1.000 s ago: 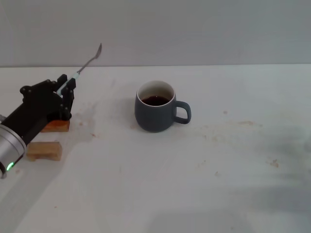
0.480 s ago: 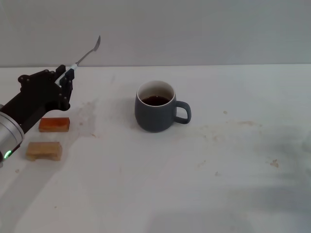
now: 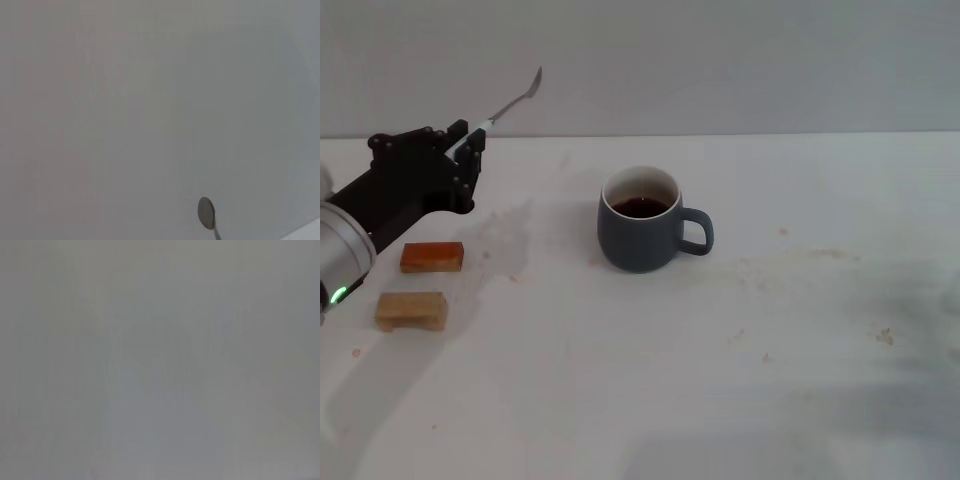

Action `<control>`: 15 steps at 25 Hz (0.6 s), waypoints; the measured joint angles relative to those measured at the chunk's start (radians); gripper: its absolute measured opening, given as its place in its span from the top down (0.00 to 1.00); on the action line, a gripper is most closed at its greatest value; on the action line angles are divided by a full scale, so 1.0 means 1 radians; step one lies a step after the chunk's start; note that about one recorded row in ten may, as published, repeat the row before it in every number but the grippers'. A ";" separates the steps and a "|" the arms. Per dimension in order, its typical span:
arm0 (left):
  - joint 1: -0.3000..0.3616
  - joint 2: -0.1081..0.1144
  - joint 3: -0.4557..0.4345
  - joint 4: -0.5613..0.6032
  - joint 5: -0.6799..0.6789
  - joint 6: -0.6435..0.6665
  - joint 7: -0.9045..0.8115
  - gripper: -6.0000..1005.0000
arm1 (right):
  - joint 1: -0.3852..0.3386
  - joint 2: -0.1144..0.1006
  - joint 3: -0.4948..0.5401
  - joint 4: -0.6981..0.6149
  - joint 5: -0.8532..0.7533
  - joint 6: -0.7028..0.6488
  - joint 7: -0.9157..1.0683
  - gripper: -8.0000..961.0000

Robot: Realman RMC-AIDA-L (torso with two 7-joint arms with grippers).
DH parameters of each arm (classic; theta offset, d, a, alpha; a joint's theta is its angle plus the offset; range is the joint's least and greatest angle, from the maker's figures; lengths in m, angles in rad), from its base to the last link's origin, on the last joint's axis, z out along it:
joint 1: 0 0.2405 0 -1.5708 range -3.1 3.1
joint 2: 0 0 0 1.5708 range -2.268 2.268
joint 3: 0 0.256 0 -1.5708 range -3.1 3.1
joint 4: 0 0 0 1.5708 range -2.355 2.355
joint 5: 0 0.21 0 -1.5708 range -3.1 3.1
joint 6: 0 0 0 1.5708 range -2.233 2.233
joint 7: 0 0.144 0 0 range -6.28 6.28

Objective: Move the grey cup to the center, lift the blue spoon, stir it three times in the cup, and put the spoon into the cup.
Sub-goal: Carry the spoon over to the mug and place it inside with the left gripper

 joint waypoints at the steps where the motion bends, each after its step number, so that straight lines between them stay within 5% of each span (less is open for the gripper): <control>1: 0.000 0.000 0.000 0.000 0.000 0.000 0.000 0.86 | 0.000 0.000 0.000 -0.002 0.000 -0.001 0.000 0.99; 15: -0.013 0.000 -0.001 -0.162 0.000 -0.212 0.114 0.86 | -0.030 -0.003 0.011 -0.015 0.001 -0.023 0.000 0.99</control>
